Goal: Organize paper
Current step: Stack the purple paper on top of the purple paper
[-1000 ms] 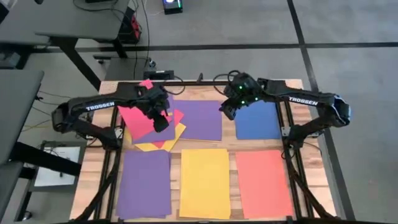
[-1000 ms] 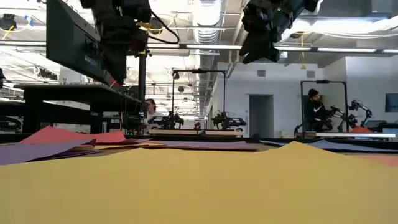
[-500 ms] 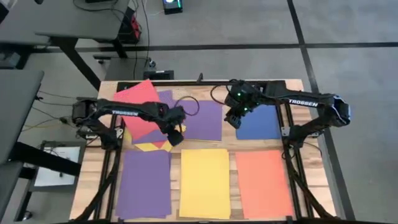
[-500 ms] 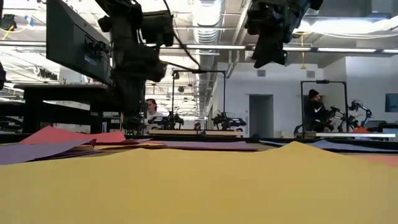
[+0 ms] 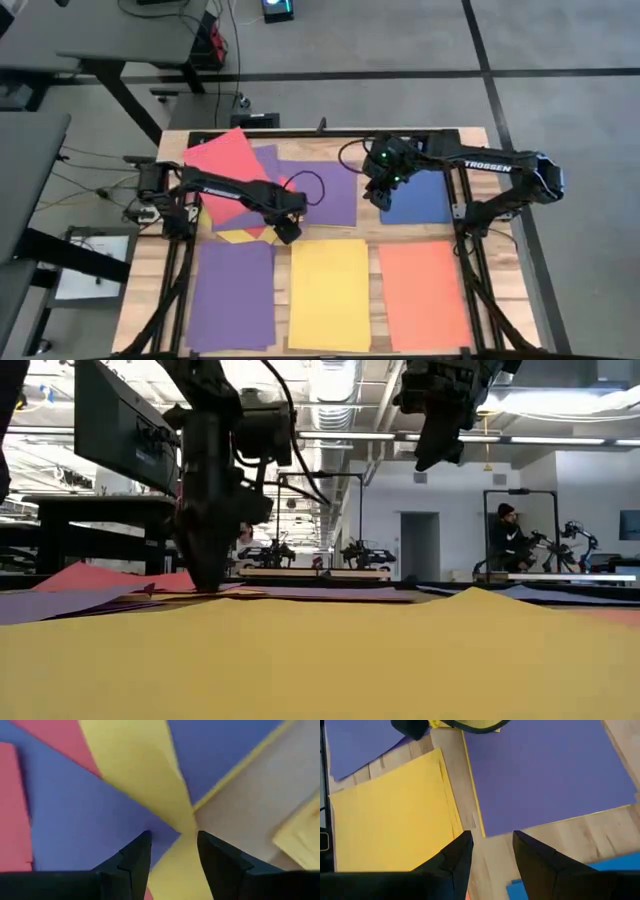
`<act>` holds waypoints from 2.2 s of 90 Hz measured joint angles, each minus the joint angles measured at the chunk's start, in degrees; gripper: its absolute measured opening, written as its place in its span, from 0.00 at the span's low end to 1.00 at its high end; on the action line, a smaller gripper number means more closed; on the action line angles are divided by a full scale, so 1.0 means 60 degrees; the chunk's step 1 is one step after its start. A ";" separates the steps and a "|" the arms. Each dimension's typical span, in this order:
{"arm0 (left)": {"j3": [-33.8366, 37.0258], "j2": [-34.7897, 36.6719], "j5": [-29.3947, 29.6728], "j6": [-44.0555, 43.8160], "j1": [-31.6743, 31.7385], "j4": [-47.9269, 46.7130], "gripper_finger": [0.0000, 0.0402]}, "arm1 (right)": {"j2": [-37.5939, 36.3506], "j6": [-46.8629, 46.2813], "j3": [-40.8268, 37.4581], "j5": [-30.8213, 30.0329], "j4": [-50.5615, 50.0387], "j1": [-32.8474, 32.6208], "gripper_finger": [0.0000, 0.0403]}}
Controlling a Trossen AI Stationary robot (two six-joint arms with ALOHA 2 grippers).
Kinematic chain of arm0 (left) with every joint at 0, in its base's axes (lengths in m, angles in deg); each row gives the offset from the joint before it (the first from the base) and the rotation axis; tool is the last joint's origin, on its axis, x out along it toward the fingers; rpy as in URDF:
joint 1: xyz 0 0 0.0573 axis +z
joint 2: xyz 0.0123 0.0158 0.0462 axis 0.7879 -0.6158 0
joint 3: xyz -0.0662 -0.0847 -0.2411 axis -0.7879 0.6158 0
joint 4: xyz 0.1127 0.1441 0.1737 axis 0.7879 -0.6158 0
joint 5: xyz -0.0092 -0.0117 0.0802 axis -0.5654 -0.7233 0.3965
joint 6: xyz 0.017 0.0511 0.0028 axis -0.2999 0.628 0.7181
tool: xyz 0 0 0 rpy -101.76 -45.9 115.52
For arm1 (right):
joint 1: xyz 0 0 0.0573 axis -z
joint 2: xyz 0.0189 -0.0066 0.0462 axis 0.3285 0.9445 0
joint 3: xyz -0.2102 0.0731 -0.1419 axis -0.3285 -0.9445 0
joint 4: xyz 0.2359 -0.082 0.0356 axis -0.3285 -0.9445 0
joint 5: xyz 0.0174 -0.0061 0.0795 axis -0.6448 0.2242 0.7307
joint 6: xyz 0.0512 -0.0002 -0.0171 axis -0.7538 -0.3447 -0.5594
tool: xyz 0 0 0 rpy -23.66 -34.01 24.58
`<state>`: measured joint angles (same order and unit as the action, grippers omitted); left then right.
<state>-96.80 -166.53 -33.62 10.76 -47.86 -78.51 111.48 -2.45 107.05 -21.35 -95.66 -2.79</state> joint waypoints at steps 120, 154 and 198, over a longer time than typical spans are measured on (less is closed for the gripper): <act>-0.4000 0.1730 -0.0613 0.3667 0.1243 -0.5387 0.00 | -0.0233 -0.0590 0.0012 -0.0044 0.0467 0.1847 0.34; -0.5968 0.1789 -0.3549 0.2413 -0.0547 -0.7834 0.00 | -0.0237 0.0167 0.0012 -0.0044 0.0276 0.1684 0.34; -0.7530 0.1736 -0.2430 -0.0287 -0.1087 -0.8070 0.00 | -0.0160 0.0667 0.0008 -0.0040 0.0044 0.1291 0.34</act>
<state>-141.98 -156.11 -48.20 9.04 -54.38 -126.93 110.52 1.55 107.10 -21.59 -95.40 4.95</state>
